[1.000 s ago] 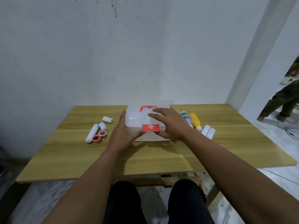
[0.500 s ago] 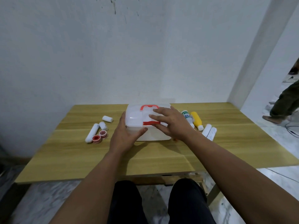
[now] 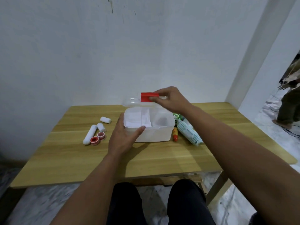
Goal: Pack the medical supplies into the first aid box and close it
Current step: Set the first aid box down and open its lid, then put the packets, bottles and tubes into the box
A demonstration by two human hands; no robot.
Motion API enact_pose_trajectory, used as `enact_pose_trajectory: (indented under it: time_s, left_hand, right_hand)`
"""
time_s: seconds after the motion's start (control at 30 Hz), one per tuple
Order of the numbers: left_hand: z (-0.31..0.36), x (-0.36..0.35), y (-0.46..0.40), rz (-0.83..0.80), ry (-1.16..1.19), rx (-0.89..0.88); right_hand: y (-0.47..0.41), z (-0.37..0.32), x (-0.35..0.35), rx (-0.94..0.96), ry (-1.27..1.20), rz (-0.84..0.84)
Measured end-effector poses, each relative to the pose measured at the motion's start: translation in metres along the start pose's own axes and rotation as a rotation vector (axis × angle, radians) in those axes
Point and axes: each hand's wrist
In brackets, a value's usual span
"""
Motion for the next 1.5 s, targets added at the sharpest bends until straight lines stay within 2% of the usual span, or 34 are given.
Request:
enact_pose_trajectory:
  time_s: [0.13, 0.2, 0.33, 0.53, 0.7, 0.9, 1.1, 1.23, 1.33, 1.43, 1.5]
  left_hand:
    - [-0.005, -0.001, -0.012, 0.022, 0.010, 0.022]
    - [-0.009, 0.000, -0.016, 0.024, -0.023, 0.020]
    - [-0.016, 0.003, -0.015, 0.056, -0.109, -0.018]
    - [-0.017, 0.007, -0.018, 0.040, -0.132, -0.052]
    - [-0.020, 0.010, -0.020, 0.038, -0.185, -0.015]
    - [-0.018, 0.009, -0.020, 0.067, -0.224, -0.014]
    - [-0.020, 0.002, -0.022, 0.094, -0.244, -0.003]
    - [-0.021, 0.000, -0.023, 0.101, -0.223, 0.002]
    - [-0.019, 0.000, -0.023, 0.092, -0.204, 0.017]
    - [-0.020, 0.000, -0.023, 0.084, -0.192, 0.015]
    - [-0.020, 0.001, -0.022, 0.074, -0.187, 0.020]
  right_hand:
    - [-0.052, 0.002, 0.015, -0.123, -0.076, -0.043]
    - [-0.072, 0.006, 0.018, -0.188, -0.071, 0.022]
    - [-0.086, 0.027, 0.007, -0.395, 0.171, 0.224]
    - [-0.079, 0.055, -0.016, -0.670, -0.127, 0.157]
    - [-0.078, 0.062, -0.031, -0.742, -0.130, 0.041]
    - [-0.064, 0.064, -0.031, -0.796, -0.134, -0.010]
    - [-0.046, 0.072, -0.005, -0.795, -0.233, 0.060]
    - [-0.028, 0.082, 0.020, -0.652, 0.096, 0.026]
    - [-0.012, 0.085, 0.027, -0.564, 0.380, -0.138]
    - [0.000, 0.085, 0.019, -0.589, 0.530, -0.336]
    - [0.005, 0.087, 0.009, -0.589, 0.632, -0.396]
Point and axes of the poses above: each hand's wrist, its own y-axis away from the middle knuckle, its own x-axis out of the back of the hand, z = x × y, and after that the axes turned 1 degree about x, right-handed
